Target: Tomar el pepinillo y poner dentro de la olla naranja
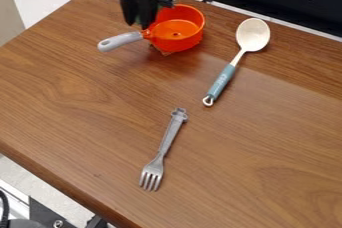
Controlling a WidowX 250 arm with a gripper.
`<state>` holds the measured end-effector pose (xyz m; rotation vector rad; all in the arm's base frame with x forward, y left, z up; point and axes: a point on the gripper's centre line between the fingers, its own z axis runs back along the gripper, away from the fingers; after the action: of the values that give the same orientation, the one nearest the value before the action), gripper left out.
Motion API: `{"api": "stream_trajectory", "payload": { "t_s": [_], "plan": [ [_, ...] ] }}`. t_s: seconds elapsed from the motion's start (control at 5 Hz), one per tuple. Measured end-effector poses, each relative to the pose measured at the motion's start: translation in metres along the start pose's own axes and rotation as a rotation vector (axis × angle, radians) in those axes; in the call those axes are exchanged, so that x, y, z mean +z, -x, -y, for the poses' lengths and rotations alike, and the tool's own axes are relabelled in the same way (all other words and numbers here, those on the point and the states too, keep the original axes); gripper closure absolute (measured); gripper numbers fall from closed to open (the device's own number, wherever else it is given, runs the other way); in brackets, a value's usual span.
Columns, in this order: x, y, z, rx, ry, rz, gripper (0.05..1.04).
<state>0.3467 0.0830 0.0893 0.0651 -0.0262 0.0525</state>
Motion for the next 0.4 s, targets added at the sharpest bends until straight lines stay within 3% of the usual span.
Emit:
{"api": "stream_trajectory", "payload": {
  "t_s": [0.2,0.4],
  "plan": [
    [0.0005,-0.0038,0.0153,-0.063,-0.015,0.008,0.814],
    [-0.0042,-0.0076,0.0176,-0.064,-0.013,-0.018,0.814]
  ]
}}
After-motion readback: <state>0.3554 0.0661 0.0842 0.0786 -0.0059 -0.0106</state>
